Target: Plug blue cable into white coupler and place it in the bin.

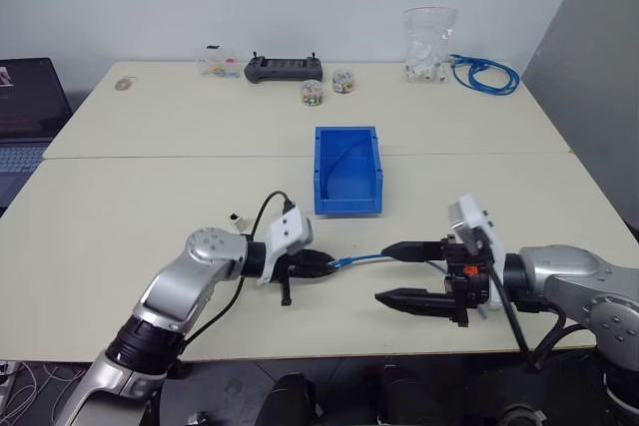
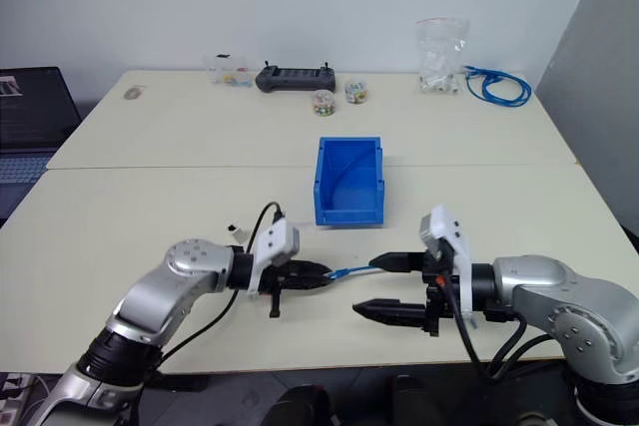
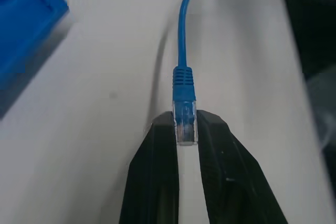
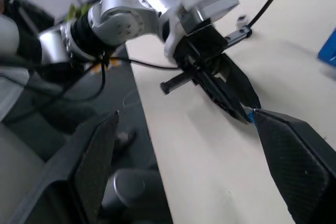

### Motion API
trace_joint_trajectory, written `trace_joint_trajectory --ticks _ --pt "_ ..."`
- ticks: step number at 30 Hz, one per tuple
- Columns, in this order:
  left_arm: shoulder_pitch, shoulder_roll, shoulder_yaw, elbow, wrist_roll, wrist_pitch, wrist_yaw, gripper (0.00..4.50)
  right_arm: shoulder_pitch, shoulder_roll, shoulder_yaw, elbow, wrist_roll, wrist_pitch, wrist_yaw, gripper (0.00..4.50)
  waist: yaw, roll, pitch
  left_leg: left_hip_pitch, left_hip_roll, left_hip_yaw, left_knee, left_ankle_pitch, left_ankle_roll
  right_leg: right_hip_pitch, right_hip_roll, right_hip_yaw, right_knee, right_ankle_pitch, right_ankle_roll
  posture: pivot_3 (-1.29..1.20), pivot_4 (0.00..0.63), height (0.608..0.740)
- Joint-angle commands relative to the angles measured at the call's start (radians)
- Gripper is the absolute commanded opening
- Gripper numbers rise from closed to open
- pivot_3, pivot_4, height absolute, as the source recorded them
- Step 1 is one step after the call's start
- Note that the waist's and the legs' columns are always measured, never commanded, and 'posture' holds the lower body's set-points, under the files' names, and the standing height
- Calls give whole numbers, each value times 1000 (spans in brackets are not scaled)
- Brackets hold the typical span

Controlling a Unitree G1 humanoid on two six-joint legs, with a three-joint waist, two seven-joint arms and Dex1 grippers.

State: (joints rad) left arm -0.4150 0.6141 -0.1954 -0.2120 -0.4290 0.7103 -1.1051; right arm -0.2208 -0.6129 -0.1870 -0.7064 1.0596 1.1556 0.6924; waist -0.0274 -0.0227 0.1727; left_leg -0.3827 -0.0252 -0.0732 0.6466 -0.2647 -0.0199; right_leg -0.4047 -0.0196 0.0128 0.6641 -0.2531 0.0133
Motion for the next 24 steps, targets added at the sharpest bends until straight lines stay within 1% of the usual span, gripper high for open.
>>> trace_joint_trajectory --ticks 1,3,5,7,9,16,19,24 --pt "-50 -18 88 -22 -147 149 11 236 80 15 -53 -107 69 -65 -79 4290 -1 0 0 0 0 0 0 0 0 0 0 0 0 0 0 0 150 740" --pt "-79 -34 120 -3 -193 198 28 236 125 34 -56 -136 72 -116 -98 4290 -2 0 0 0 0 0 0 0 0 0 0 0 0 0 0 0 150 740" --pt "-105 -56 147 14 -234 238 46 236 155 21 -43 -138 85 -122 -108 4290 -3 0 0 0 1 -1 0 0 0 0 1 -1 0 0 0 0 150 740" --pt "-131 -82 176 29 -287 283 63 236 171 21 -21 -113 109 -118 -135 4290 -3 -1 0 1 0 0 0 0 0 0 1 1 0 0 0 0 150 740" --pt "-143 -97 190 33 -322 307 68 236 172 46 -3 -75 122 -128 -165 4290 -3 -1 0 1 0 1 0 0 0 0 1 1 0 0 0 0 150 740" --pt "-139 -108 227 18 -434 390 87 236 90 156 53 57 137 -171 -257 4290 -4 -1 1 1 0 1 0 0 0 0 1 2 0 0 0 0 150 740" --pt "-138 -112 254 15 -486 427 111 236 51 184 66 86 137 -184 -270 4290 -2 -1 0 1 0 1 0 0 0 -1 1 2 0 0 0 0 150 740" --pt "-125 -103 266 -2 -529 452 133 236 -1 224 65 122 174 -205 -287 4290 -2 -1 1 0 0 0 0 0 0 -1 1 2 0 0 0 0 150 740"
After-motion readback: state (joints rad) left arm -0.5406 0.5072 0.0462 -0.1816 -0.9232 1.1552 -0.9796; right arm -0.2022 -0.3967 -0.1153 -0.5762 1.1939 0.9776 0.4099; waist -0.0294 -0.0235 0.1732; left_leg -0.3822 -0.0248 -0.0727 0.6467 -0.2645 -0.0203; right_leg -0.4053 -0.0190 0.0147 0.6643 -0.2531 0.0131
